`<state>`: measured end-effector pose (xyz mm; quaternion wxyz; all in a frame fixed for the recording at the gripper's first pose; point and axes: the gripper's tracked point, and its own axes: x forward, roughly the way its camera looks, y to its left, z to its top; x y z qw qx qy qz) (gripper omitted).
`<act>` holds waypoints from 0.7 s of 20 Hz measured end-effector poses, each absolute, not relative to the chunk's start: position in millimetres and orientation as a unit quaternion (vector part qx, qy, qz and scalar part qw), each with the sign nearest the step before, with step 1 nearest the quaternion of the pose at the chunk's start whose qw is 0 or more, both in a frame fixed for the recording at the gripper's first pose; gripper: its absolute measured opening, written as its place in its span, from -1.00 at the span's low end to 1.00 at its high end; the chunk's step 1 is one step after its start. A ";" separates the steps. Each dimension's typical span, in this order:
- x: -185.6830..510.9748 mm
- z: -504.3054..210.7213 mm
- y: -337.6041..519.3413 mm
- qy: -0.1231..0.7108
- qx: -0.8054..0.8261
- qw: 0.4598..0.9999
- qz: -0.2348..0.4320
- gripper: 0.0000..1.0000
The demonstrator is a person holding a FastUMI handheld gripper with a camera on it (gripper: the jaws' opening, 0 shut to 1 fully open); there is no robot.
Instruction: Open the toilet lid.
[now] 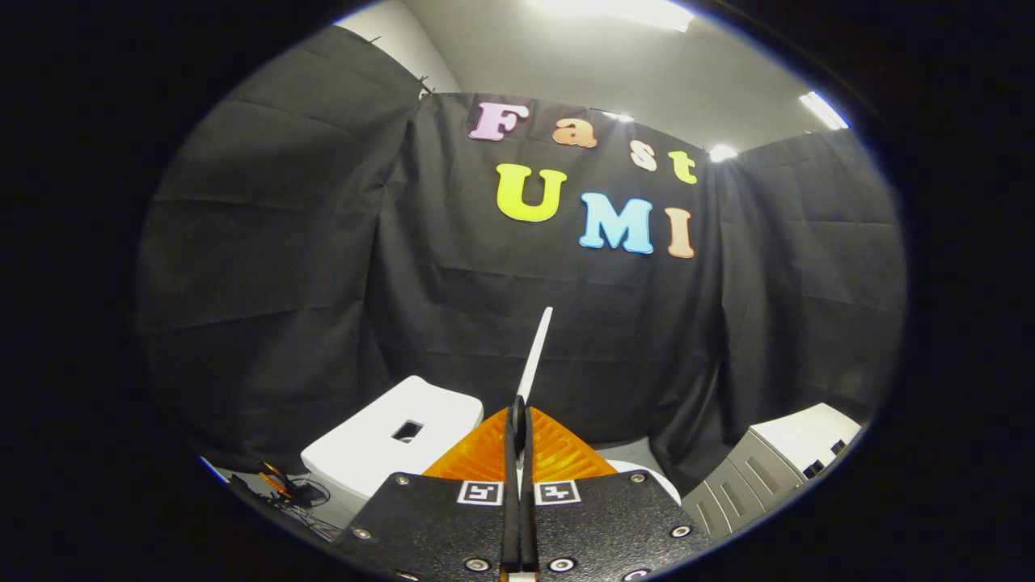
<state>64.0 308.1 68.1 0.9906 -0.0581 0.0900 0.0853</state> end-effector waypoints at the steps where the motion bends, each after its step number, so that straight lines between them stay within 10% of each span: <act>1: 63.7 68.5 314.6 0.087 -0.066 0.990 0.090 -1.00; 14: 56.4 66.3 395.3 0.069 -0.079 0.981 0.165 -1.00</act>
